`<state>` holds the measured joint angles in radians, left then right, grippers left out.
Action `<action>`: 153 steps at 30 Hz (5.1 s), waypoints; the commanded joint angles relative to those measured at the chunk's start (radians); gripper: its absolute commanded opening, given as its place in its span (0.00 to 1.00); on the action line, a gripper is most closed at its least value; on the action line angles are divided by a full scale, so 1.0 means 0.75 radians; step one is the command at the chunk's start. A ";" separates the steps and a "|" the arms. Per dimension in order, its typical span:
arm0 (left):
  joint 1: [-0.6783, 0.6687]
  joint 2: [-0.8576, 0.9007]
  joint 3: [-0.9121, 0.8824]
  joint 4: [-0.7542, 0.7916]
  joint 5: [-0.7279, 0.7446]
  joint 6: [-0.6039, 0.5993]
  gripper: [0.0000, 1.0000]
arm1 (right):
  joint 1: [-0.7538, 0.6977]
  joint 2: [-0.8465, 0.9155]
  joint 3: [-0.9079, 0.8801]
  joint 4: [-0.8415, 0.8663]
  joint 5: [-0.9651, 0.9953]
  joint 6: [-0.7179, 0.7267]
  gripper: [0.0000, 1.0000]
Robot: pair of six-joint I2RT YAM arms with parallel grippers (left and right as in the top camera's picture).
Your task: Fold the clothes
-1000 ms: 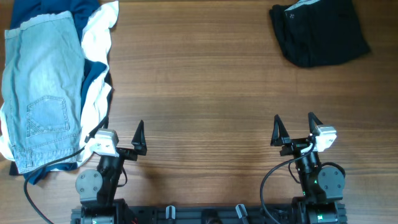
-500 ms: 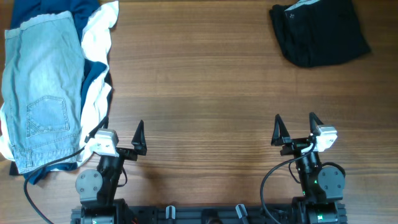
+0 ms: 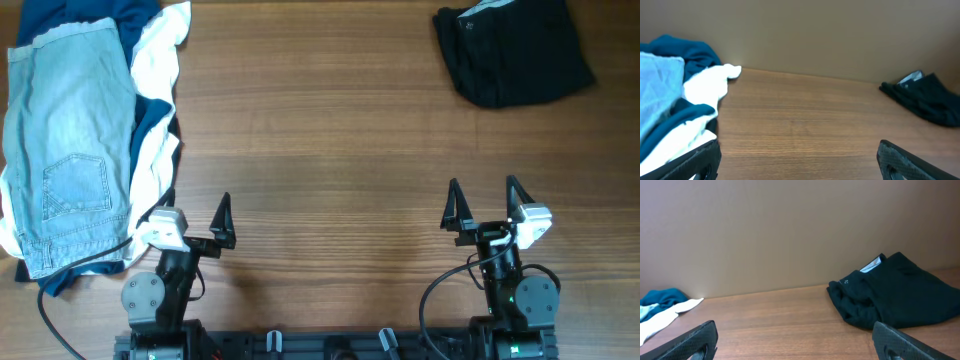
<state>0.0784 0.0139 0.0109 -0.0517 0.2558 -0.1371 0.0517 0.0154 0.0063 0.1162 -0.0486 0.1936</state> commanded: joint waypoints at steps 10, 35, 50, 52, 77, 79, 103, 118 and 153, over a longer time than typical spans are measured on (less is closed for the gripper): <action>-0.005 0.172 0.419 -0.144 0.057 -0.216 1.00 | 0.009 0.344 0.286 0.387 -0.072 -0.295 1.00; 0.483 2.023 1.740 -1.186 -0.074 0.087 1.00 | 0.010 2.252 1.748 -0.796 -0.535 -0.351 1.00; 1.134 2.442 1.739 -0.826 -0.120 0.359 1.00 | 0.011 2.281 1.747 -0.744 -0.529 -0.363 1.00; 1.134 2.495 1.739 -0.763 -0.119 0.359 1.00 | 0.011 2.290 1.747 -0.765 -0.529 -0.363 1.00; 0.519 2.333 1.741 -0.776 0.607 0.166 0.04 | -0.058 2.265 1.747 -0.540 -0.621 0.013 0.52; 0.356 2.313 1.741 -0.780 0.616 0.117 0.04 | -0.080 2.255 1.747 -0.556 -0.625 0.037 0.53; -0.443 2.329 1.749 -0.012 0.547 -0.577 1.00 | -0.284 2.225 1.747 -0.750 -0.725 -0.043 0.72; 0.023 2.246 1.749 -0.900 0.185 -0.100 1.00 | 0.305 2.607 1.747 -0.360 -0.169 -0.376 0.77; -0.190 2.246 1.749 -1.024 -0.101 -0.099 1.00 | -0.200 2.515 1.846 -0.813 -0.602 -0.201 1.00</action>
<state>-0.0399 1.6924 1.3251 -0.8261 0.2577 -0.2287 -0.1505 1.9297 1.3754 -0.4747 -0.3763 0.1108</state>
